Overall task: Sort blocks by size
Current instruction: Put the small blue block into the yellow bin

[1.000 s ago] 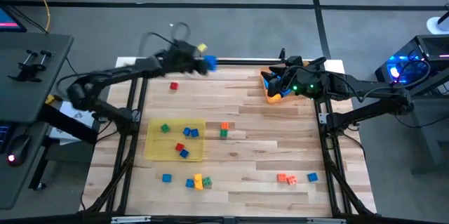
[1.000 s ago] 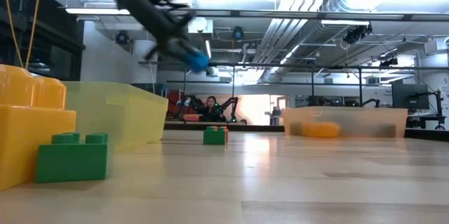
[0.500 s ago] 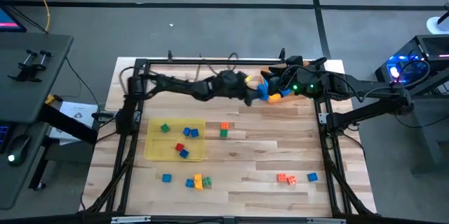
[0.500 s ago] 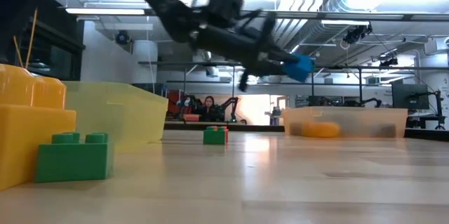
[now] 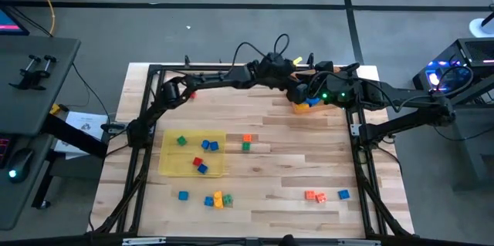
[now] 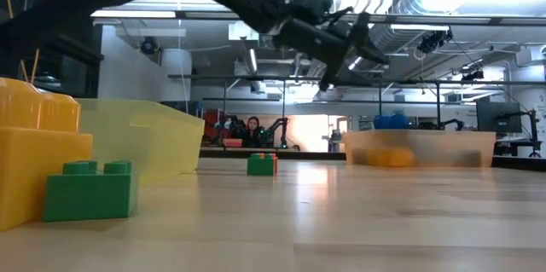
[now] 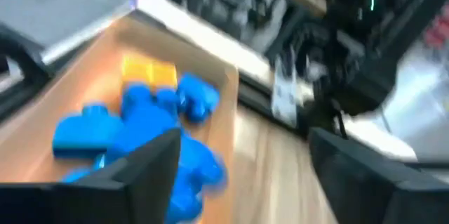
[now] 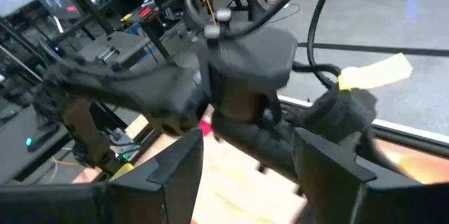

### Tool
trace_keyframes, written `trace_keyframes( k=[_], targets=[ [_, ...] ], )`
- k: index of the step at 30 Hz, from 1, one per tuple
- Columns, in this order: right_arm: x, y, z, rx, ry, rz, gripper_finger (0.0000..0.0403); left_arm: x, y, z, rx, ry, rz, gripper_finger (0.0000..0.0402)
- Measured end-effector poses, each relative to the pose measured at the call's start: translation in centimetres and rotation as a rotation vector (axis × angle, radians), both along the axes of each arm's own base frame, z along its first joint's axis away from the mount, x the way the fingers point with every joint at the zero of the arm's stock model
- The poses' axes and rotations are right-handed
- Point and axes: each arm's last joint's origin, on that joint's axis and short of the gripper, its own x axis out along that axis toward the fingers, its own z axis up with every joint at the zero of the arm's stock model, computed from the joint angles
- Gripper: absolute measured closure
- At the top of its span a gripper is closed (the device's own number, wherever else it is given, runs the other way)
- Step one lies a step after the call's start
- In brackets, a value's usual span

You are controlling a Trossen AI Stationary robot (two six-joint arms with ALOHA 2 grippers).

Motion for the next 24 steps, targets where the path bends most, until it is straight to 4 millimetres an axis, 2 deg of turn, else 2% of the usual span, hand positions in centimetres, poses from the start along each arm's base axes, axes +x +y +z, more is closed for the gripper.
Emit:
trace_keyframes(
  k=[3,7,10,13,16,19,22,24],
  targets=[
    [0.0,0.0,0.0,-0.015,0.013,0.006,0.0192,-1.3,0.5,1.1,-0.039,0.109,-0.050,0.0066],
    [0.0,0.0,0.0,-0.035,0.030,0.015,0.0192,-4.4,0.7,2.2,-0.129,0.311,-0.104,0.0055],
    [0.0,0.0,0.0,-0.056,0.047,0.028,0.0192,-7.2,-1.2,2.8,-0.135,0.495,-0.155,0.0057],
    [0.0,0.1,-0.1,-0.073,0.068,0.062,0.0192,-9.7,-5.1,3.1,-0.118,0.532,-0.221,0.0058],
    [0.0,0.1,-0.1,-0.082,0.082,0.084,0.0192,-13.0,-9.9,4.2,-0.072,0.420,-0.234,0.0058],
    [0.0,0.2,-0.1,-0.091,0.095,0.108,0.0192,-17.5,-14.9,4.3,-0.048,0.311,-0.238,0.0058],
    [0.1,0.2,-0.2,-0.100,0.107,0.142,0.0192,-22.7,-19.4,3.4,-0.088,0.328,-0.197,0.0058],
    [0.1,0.3,-0.2,-0.104,0.114,0.163,0.0192,-26.0,-22.2,3.5,-0.092,0.369,-0.201,0.0058]
  ],
)
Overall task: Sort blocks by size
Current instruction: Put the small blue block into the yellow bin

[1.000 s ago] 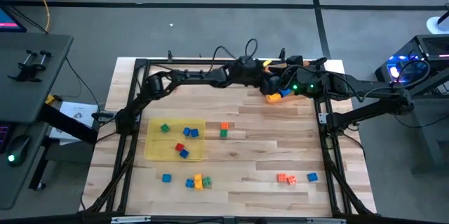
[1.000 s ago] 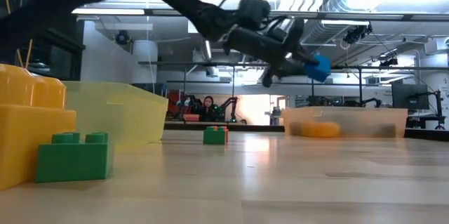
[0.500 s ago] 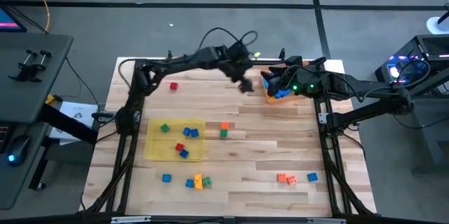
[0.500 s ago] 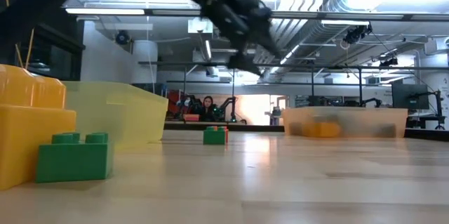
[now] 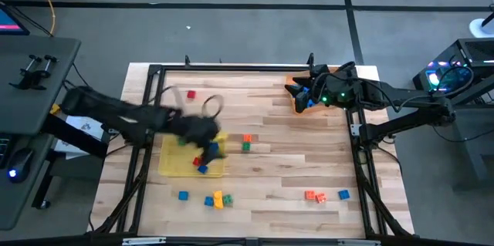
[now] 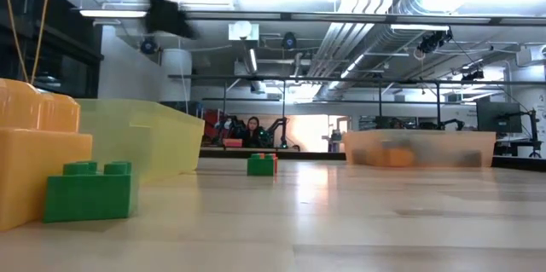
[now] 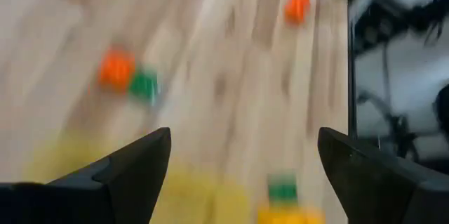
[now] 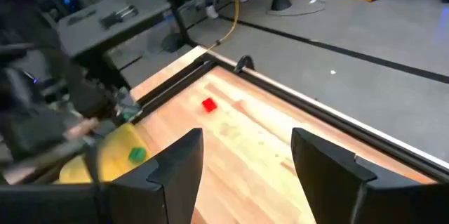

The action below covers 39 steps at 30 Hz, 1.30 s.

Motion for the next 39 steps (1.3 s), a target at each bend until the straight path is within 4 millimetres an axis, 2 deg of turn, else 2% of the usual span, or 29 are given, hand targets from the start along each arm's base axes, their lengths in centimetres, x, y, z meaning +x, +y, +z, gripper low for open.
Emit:
trace_keyframes(
  k=[3,6,8,13,16,22,27,33,36,39],
  targets=[
    [0.0,0.1,0.0,-0.014,0.018,0.035,0.0192,-4.2,-4.0,-0.5,0.026,0.169,-0.108,0.0058],
    [0.0,0.1,-0.1,-0.024,0.029,0.052,0.0192,-7.0,-7.6,-1.0,0.093,0.276,-0.283,0.0058],
    [0.0,0.1,-0.1,-0.035,0.040,0.059,0.0192,-8.0,-10.0,-1.3,0.137,0.268,-0.377,0.0058],
    [-0.1,0.1,-0.3,-0.036,0.061,0.062,0.0192,-8.9,-15.3,-3.9,0.258,0.280,-0.476,0.0058],
    [-0.1,0.1,-0.4,-0.033,0.072,0.061,0.0192,-9.2,-17.4,-6.4,0.335,0.343,-0.531,0.0058],
    [-0.1,0.1,-0.5,-0.032,0.080,0.060,0.0192,-8.6,-18.1,-10.0,0.334,0.514,-0.411,0.0058],
    [-0.1,0.1,-0.5,-0.023,0.074,0.055,0.0192,-8.1,-17.7,-11.2,0.352,0.569,-0.304,0.0058],
    [-0.2,0.1,-0.5,-0.024,0.075,0.054,0.0192,-7.8,-17.8,-12.5,0.380,0.618,-0.332,0.0064],
    [-0.2,0.1,-0.5,-0.024,0.080,0.054,0.0192,-7.7,-17.9,-13.0,0.372,0.642,-0.329,0.0088],
    [-0.2,0.1,-0.5,-0.024,0.081,0.054,0.0192,-7.7,-18.1,-13.1,0.340,0.662,-0.305,0.0145]
  ],
)
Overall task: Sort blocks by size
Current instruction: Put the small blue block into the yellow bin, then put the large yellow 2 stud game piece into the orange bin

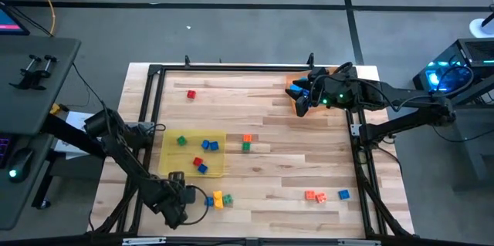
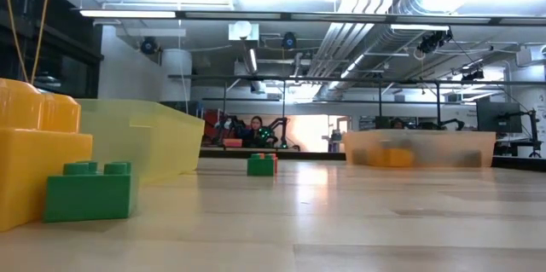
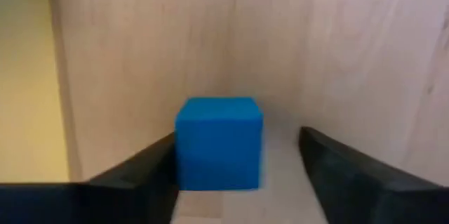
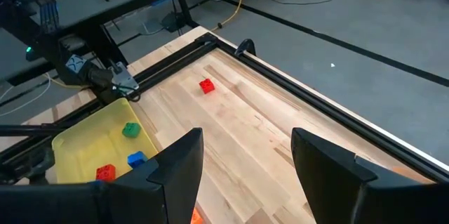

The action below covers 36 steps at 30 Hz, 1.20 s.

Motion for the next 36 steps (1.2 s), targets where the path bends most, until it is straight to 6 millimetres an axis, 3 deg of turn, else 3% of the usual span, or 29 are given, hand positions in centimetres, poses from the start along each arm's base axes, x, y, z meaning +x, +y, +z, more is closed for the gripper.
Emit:
trace_keyframes(
  k=[5,6,12,16,18,21,24,28,32,36],
  targets=[
    [-0.1,0.0,-0.1,-0.001,0.012,0.001,0.0192,0.2,0.7,0.7,-0.002,-0.019,0.069,0.0314],
    [-0.1,0.0,-0.1,-0.001,0.017,0.001,0.0192,0.4,0.9,0.9,-0.004,-0.026,0.081,0.0317],
    [-0.2,0.0,-0.4,0.000,0.044,0.001,0.0192,1.5,2.7,3.7,-0.060,-0.113,0.132,0.0313],
    [-0.2,0.0,-0.4,0.002,0.052,0.000,0.0192,0.8,4.5,8.1,-0.166,-0.234,0.083,0.0313],
    [-0.2,0.0,-0.4,0.002,0.052,0.000,0.0192,0.2,6.3,10.5,-0.157,-0.330,0.107,0.0313],
    [-0.2,0.0,-0.4,0.002,0.051,0.000,0.0192,-0.5,10.3,12.5,0.022,-0.453,0.287,0.0313],
    [-0.2,0.0,-0.4,0.018,0.043,-0.009,0.0192,-0.2,13.7,12.4,0.101,-0.417,0.369,0.0313],
    [-0.2,0.0,-0.4,0.020,0.041,-0.011,0.0192,0.4,16.3,10.1,-0.052,-0.253,0.431,0.0312],
    [-0.2,0.0,-0.4,0.019,0.042,-0.012,0.0192,0.5,17.6,8.4,-0.178,-0.111,0.585,0.0247],
    [-0.3,0.0,-0.4,0.013,0.042,-0.024,0.0192,0.7,18.3,8.4,-0.207,-0.103,0.638,0.0166]
  ],
)
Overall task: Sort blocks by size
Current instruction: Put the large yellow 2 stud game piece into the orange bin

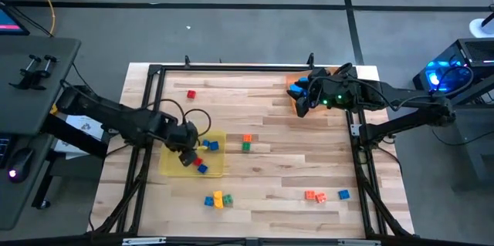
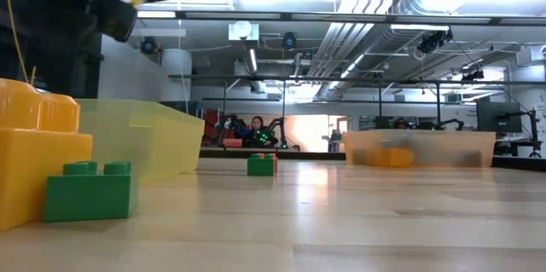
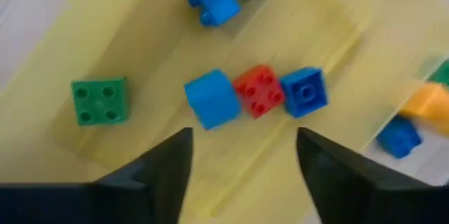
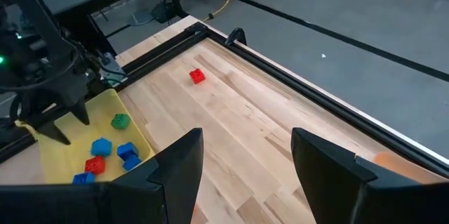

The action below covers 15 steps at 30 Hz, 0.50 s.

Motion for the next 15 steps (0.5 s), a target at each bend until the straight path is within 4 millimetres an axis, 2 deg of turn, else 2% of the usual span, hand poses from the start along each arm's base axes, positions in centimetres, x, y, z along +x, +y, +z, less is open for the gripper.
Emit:
trace_keyframes(
  k=[4,9,12,15],
  targets=[
    [0.0,0.0,0.0,-0.002,0.000,-0.003,0.0192,1.2,0.3,1.3,-0.038,-0.103,0.043,0.0114],
    [0.0,0.0,0.0,-0.006,0.003,-0.001,0.0192,4.2,-0.7,3.8,-0.227,-0.337,0.145,0.0099],
    [0.0,0.0,0.0,-0.005,0.007,-0.001,0.0192,5.8,-2.6,4.8,-0.299,-0.321,0.171,0.0101],
    [0.0,0.0,-0.1,-0.005,0.012,0.000,0.0192,7.3,-5.1,4.8,-0.299,-0.196,0.191,0.0101]
  ],
)
